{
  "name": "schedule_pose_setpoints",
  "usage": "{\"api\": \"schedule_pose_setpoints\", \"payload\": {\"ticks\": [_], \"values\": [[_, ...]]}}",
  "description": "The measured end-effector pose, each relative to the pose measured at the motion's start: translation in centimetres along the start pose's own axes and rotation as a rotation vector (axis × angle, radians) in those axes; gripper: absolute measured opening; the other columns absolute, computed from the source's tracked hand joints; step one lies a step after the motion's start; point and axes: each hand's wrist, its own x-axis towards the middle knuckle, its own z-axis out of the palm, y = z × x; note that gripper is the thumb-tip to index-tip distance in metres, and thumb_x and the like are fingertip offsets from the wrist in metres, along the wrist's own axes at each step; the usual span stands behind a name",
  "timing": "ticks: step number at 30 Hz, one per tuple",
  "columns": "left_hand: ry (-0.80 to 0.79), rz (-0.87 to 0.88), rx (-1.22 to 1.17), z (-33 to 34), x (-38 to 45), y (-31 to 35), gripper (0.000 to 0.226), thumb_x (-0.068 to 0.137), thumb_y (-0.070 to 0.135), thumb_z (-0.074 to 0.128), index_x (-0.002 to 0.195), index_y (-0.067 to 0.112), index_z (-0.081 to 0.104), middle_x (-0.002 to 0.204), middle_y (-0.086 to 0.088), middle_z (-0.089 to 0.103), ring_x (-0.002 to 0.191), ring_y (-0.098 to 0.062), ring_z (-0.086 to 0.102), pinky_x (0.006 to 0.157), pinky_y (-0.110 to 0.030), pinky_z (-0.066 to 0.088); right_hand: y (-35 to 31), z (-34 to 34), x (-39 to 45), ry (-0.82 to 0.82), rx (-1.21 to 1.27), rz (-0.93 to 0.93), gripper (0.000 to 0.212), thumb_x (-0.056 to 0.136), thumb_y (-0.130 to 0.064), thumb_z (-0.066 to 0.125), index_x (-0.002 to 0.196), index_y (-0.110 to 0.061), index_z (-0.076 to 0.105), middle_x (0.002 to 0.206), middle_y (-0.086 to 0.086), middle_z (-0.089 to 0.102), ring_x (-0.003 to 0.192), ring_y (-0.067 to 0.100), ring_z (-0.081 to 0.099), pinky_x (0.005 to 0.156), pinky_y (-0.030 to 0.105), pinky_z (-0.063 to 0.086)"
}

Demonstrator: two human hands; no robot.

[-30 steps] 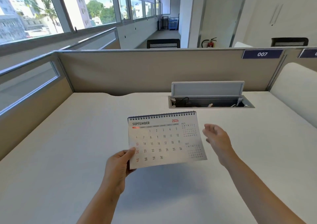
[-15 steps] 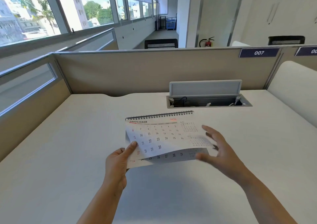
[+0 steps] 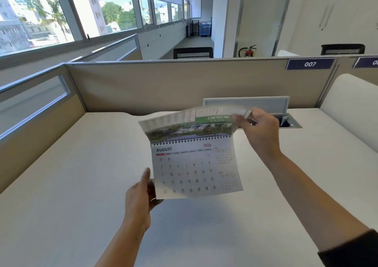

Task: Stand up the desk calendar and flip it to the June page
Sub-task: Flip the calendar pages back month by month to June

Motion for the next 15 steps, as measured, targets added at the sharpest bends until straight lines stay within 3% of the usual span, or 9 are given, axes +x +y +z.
{"api": "schedule_pose_setpoints", "payload": {"ticks": [3, 6, 9, 12, 15], "values": [[-0.087, 0.001, 0.105, -0.4, -0.2, 0.0, 0.02, 0.084, 0.026, 0.059, 0.081, 0.008, 0.068, 0.064, -0.007, 0.073, 0.067, -0.024, 0.062, 0.056, -0.03, 0.05, -0.3, 1.4, 2.0, 0.028, 0.055, 0.036, 0.025, 0.08, -0.031, 0.067, 0.087, -0.007, 0.07, 0.077, 0.005, 0.07, 0.07, 0.028, 0.065, 0.064, 0.043, 0.053], [-0.125, -0.017, 0.174, -0.7, -0.5, -0.1, 0.01, 0.083, 0.015, 0.061, 0.084, 0.008, 0.067, 0.071, -0.008, 0.074, 0.071, -0.024, 0.062, 0.054, -0.027, 0.05, 0.3, 2.8, 3.3, 0.035, 0.058, 0.089, 0.031, 0.08, -0.035, 0.065, 0.08, -0.004, 0.065, 0.079, 0.017, 0.071, 0.073, 0.037, 0.062, 0.064, 0.045, 0.051], [-0.133, -0.022, 0.221, -0.7, -0.7, -0.2, 0.01, 0.084, 0.015, 0.061, 0.082, 0.008, 0.068, 0.078, -0.009, 0.073, 0.074, -0.024, 0.063, 0.054, -0.026, 0.052, 1.2, 4.0, 4.2, 0.019, -0.001, 0.138, 0.022, 0.081, -0.033, 0.064, 0.09, -0.014, 0.058, 0.086, 0.009, 0.072, 0.069, 0.022, 0.062, 0.063, 0.037, 0.052], [-0.127, -0.001, 0.229, -0.9, -0.6, 0.0, 0.012, 0.083, 0.015, 0.062, 0.079, 0.007, 0.069, 0.073, -0.006, 0.074, 0.072, -0.022, 0.063, 0.056, -0.027, 0.05, 2.4, 4.6, 4.4, -0.132, -0.105, 0.278, 0.059, 0.079, -0.028, 0.068, 0.129, -0.017, 0.038, 0.111, 0.009, 0.065, 0.096, 0.021, 0.061, 0.083, 0.04, 0.051], [-0.123, 0.007, 0.205, -0.9, -0.6, 0.4, 0.013, 0.081, 0.015, 0.064, 0.071, 0.007, 0.069, 0.063, -0.001, 0.074, 0.068, -0.021, 0.06, 0.055, -0.027, 0.045, 3.5, 4.6, 3.5, -0.232, -0.083, 0.411, 0.075, 0.079, -0.031, 0.069, 0.139, -0.015, 0.026, 0.134, 0.015, 0.051, 0.117, 0.029, 0.051, 0.095, 0.045, 0.043]]}}
